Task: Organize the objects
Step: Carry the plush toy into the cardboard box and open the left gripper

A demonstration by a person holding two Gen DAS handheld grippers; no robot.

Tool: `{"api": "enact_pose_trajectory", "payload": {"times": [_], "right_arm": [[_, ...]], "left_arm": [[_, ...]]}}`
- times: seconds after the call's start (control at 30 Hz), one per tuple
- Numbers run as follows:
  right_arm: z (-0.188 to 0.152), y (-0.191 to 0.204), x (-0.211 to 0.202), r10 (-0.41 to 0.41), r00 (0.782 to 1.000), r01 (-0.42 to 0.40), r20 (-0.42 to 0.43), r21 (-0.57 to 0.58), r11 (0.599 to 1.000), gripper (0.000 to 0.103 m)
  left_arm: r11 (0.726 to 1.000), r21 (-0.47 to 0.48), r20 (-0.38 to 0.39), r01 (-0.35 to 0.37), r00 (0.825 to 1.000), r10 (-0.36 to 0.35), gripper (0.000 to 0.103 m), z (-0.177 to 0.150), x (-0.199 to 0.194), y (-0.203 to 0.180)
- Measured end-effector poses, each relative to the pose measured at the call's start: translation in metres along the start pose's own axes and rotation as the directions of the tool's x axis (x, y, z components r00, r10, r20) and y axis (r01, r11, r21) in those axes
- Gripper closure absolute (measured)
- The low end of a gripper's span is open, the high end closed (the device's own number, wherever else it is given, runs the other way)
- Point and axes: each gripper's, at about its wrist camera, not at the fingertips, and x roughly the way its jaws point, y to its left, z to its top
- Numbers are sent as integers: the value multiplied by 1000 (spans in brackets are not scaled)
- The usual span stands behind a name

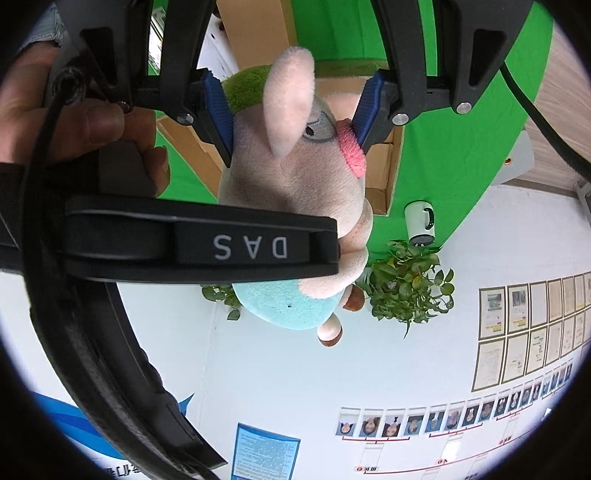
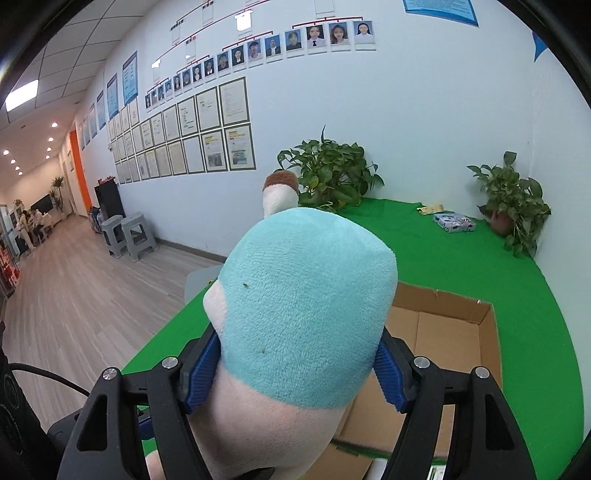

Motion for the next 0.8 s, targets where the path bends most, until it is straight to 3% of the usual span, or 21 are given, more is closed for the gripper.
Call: {"api": "enact_pose_trajectory", "payload": {"times": [0.13, 0.3, 0.37, 0.6, 0.8], "right_arm": [[37, -7, 68, 14, 1000, -14, -28, -1, 1000, 33], [44, -14, 144, 43, 996, -42, -80, 10, 999, 33], [41, -15, 178, 65, 991, -64, -115, 15, 998, 33], [0, -33, 287, 153, 960, -139, -235, 77, 987, 33], [-48, -45, 367, 204, 918, -165, -340, 140, 976, 33]], "left_arm": [[1000, -16, -20, -9, 1000, 9, 46, -1, 15, 12], [998, -45, -73, -32, 997, 29, 46, -4, 44, 37], [997, -58, -104, -47, 994, 41, 46, -21, 33, 22], [992, -106, -251, -73, 967, 44, 46, -45, 88, 57], [983, -161, -338, -84, 941, 25, 44, -70, 119, 78]]}}
